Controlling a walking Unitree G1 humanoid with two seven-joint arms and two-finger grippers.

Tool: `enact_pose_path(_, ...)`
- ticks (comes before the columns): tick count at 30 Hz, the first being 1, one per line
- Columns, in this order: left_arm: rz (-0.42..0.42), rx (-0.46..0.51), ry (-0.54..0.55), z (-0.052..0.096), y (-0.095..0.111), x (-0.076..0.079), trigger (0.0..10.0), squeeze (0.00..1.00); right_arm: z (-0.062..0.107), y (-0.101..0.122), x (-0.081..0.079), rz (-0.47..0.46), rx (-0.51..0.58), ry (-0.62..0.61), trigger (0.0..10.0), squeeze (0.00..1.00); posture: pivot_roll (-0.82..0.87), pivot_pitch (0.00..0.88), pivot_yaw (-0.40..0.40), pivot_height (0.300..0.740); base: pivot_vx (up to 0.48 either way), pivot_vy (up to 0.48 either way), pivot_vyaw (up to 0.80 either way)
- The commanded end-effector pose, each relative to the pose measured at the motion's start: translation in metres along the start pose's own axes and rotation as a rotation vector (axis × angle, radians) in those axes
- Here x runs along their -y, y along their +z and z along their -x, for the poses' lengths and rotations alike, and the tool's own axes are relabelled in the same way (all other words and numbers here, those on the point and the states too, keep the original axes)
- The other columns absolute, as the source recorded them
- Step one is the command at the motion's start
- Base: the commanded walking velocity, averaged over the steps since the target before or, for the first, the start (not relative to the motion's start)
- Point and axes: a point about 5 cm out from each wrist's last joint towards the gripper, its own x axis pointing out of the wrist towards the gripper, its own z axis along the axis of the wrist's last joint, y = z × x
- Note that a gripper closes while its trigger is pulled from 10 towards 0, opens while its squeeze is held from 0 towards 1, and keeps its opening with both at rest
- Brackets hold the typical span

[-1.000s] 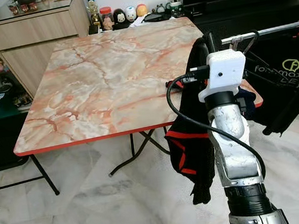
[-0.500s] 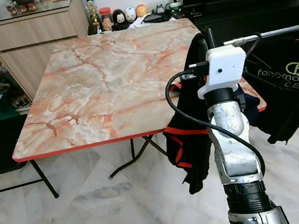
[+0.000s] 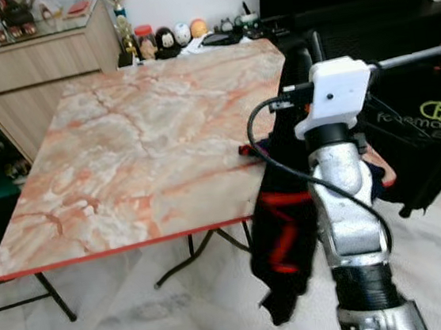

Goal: Hang hanger

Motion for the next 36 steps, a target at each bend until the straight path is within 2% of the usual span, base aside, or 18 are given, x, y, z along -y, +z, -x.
enact_pose_path(1, -0.009, -0.006, -0.004, 0.000, -0.001, 0.001, 10.0, 0.00, -0.005, 0.011, 0.006, 0.013, 0.048, -0.009, 10.0, 0.00, -0.20, 0.000, 0.053, 0.740, 0.307, 0.000, 0.00)
enact_pose_path(10, -0.005, -0.004, -0.007, 0.000, -0.001, 0.002, 10.0, 0.00, -0.024, 0.018, 0.000, 0.013, 0.081, 0.022, 10.0, 0.00, -0.20, 0.000, 0.052, 0.740, 0.307, 0.000, 0.00)
enact_pose_path(12, -0.004, -0.005, -0.007, 0.000, -0.001, 0.002, 10.0, 0.00, -0.040, 0.026, -0.003, 0.012, 0.105, 0.032, 10.0, 0.00, -0.20, 0.000, 0.052, 0.740, 0.309, 0.000, 0.00)
enact_pose_path(13, -0.004, -0.005, -0.007, 0.000, -0.001, 0.002, 10.0, 0.00, -0.040, 0.026, -0.003, 0.012, 0.105, 0.032, 10.0, 0.00, -0.20, 0.000, 0.052, 0.740, 0.311, 0.000, 0.00)
enact_pose_path(15, -0.004, -0.005, -0.006, 0.000, 0.000, 0.001, 10.0, 0.00, -0.054, 0.030, -0.006, 0.023, 0.103, 0.037, 10.0, 0.00, -0.20, 0.000, 0.053, 0.740, 0.309, 0.000, 0.00)
enact_pose_path(18, -0.003, -0.004, -0.006, 0.000, 0.000, 0.001, 10.0, 0.00, -0.065, 0.036, -0.005, 0.021, 0.123, 0.038, 10.0, 0.00, -0.20, 0.000, 0.052, 0.740, 0.307, 0.000, 0.00)
enact_pose_path(21, -0.001, -0.003, -0.005, 0.000, 0.000, 0.002, 10.0, 0.00, -0.086, 0.049, -0.008, 0.010, 0.158, 0.048, 10.0, 0.00, -0.21, 0.000, 0.054, 0.740, 0.307, 0.000, 0.00)
enact_pose_path(25, 0.000, -0.002, -0.006, 0.000, 0.001, 0.002, 10.0, 0.00, -0.101, 0.059, -0.010, 0.024, 0.189, 0.067, 10.0, 0.00, -0.20, 0.000, 0.050, 0.740, 0.307, 0.000, 0.00)
enact_pose_path(31, 0.005, -0.003, -0.007, 0.000, 0.000, 0.002, 10.0, 0.00, -0.106, 0.058, -0.013, 0.021, 0.181, 0.076, 10.0, 0.00, -0.21, 0.000, 0.049, 0.740, 0.256, 0.000, 0.00)
enact_pose_path(35, 0.002, -0.008, -0.021, 0.000, -0.002, 0.004, 10.0, 0.00, -0.091, 0.023, -0.020, 0.061, -0.009, 0.102, 10.0, 0.00, -0.21, 0.000, 0.048, 0.740, 0.000, 0.000, 0.00)
enact_pose_path(36, 0.004, -0.009, -0.022, 0.000, -0.003, 0.004, 10.0, 0.00, -0.083, 0.009, -0.021, 0.045, -0.080, 0.103, 10.0, 0.00, -0.21, 0.000, 0.047, 0.740, 0.000, 0.000, 0.00)
